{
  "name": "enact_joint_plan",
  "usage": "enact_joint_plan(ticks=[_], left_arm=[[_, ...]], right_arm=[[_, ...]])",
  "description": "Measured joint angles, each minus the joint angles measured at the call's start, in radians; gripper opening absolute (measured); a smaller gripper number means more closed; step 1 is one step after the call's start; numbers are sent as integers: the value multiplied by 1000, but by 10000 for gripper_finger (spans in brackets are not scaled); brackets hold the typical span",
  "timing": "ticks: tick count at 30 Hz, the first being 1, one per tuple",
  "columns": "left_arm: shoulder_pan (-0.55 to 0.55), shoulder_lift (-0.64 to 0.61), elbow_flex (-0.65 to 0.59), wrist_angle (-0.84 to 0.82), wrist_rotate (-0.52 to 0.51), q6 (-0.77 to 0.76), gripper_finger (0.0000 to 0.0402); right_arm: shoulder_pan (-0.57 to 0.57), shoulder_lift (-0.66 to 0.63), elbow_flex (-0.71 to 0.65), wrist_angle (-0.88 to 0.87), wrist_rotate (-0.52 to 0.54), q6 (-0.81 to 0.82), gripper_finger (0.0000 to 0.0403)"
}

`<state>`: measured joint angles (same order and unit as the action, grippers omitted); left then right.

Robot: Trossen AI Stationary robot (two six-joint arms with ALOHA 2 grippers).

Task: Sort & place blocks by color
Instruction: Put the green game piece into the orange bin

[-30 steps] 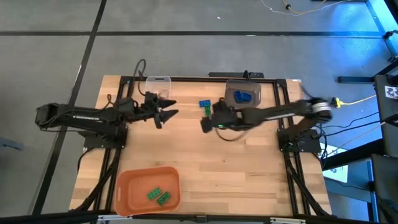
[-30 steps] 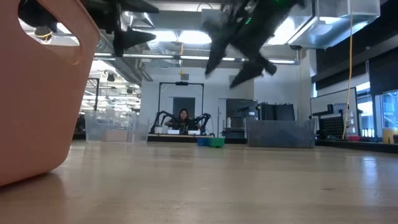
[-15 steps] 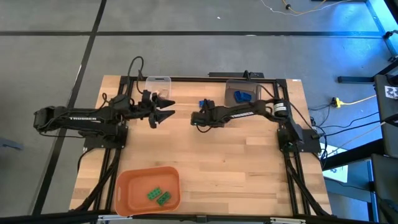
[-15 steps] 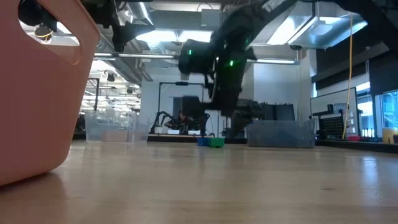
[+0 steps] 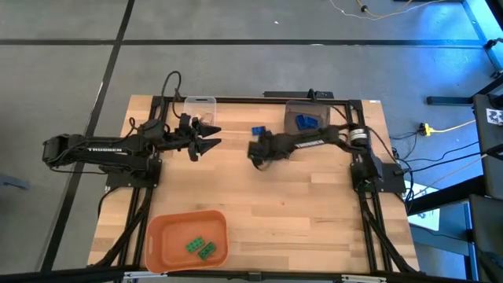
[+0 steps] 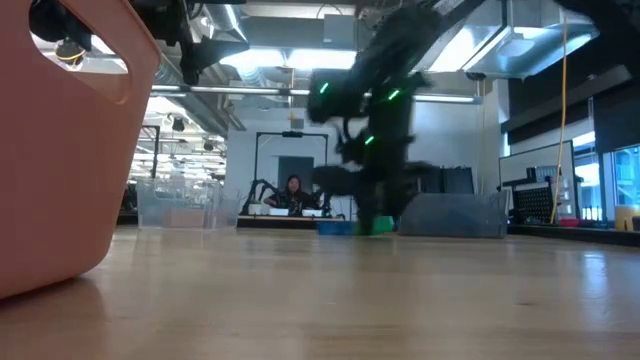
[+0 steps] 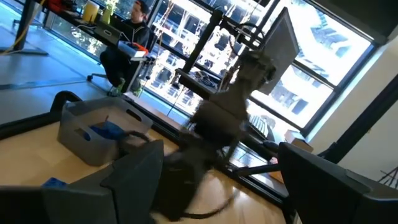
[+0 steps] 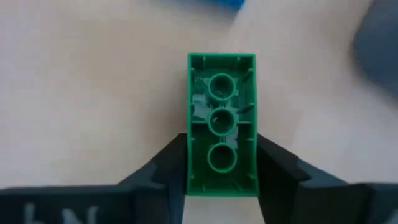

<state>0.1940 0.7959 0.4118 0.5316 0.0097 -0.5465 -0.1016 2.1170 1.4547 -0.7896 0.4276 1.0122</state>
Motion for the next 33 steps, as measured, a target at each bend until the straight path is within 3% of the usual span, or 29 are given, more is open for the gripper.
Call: enact_joint_plan(ticks=[4,8,13,17,20,25,33], left_arm=[[-1,0,0,-1,0,-1,306],[-8,1,0,-6,3,0,306],[-45,57,2,-6,-5,6,306],[-149,206,62,-8,-70,38,306],[-239,339,141,-3,-116,100,306],[-341,522,308,51,-230,142,306],[-363,728,555,-24,-178,149,306]], right_arm=[[77,-186,-201,6,-21,24,139],[212,-452,-483,163,-21,85,139],[372,-788,-766,566,-17,6,139],[435,-963,-895,907,-36,-176,139],[447,-1025,-919,1024,-29,-317,139],[447,-1044,-899,1053,-49,-466,139],[447,-1037,-895,1127,-127,-594,139]])
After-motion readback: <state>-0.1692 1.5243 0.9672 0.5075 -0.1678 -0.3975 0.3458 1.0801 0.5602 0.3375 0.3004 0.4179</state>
